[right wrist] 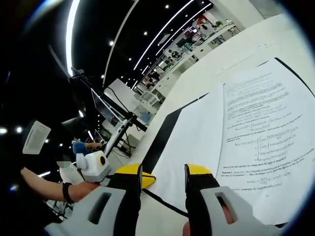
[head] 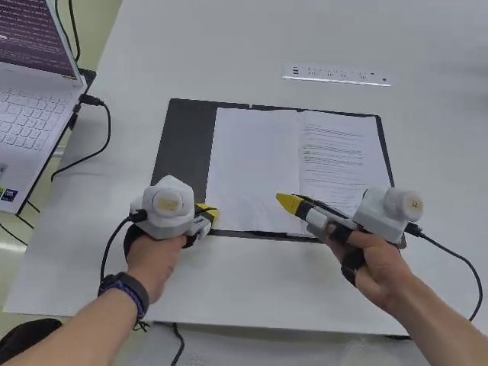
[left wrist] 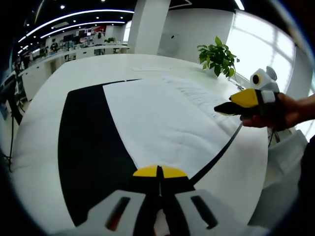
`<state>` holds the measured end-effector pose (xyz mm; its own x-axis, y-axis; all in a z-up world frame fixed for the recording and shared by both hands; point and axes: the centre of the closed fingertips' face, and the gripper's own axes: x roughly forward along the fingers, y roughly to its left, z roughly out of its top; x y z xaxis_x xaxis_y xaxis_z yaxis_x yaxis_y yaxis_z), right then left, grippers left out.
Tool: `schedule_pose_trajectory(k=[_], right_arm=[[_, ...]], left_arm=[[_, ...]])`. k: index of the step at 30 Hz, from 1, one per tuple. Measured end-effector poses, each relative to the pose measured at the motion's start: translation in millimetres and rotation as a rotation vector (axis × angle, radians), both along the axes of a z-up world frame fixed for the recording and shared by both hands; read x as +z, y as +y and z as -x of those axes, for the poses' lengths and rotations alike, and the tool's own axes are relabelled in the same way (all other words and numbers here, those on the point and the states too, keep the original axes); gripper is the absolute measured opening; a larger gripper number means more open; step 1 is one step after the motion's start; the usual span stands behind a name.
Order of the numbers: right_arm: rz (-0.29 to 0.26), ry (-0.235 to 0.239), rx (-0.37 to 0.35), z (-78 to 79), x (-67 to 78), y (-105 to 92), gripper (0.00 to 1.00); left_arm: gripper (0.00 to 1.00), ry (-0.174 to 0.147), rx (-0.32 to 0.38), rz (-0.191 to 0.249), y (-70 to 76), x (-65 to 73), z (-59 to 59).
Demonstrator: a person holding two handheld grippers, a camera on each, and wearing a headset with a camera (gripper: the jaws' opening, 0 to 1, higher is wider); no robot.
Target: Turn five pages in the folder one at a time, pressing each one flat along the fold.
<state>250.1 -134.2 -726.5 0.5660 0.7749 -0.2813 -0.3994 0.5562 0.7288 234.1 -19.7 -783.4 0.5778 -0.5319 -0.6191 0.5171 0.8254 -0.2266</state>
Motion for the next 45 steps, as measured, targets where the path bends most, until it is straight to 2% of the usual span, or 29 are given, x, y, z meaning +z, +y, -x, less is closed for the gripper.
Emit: schedule_pose_trajectory(k=[7, 20, 32, 45], right_arm=[[0.02, -0.004, 0.028, -17.6, -2.9, 1.3, 0.32], [0.033, -0.015, 0.022, -51.3, -7.3, -4.6, 0.28], [0.045, -0.025, 0.021, -71.3, -8.4, 6.3, 0.24], [0.029, -0.004, -0.038, -95.3, -18.8, -0.3, 0.18]], left_arm=[[0.0, 0.001, -0.002, 0.002, 1.2, -4.3, -2.0], [0.0, 0.003, -0.004, -0.006, 0.1, -7.5, -3.3], [0.0, 0.006, -0.006, -0.013, -0.2, -8.4, -3.2], [0.0, 0.008, -0.009, -0.017, -0.3, -9.0, -3.4]])
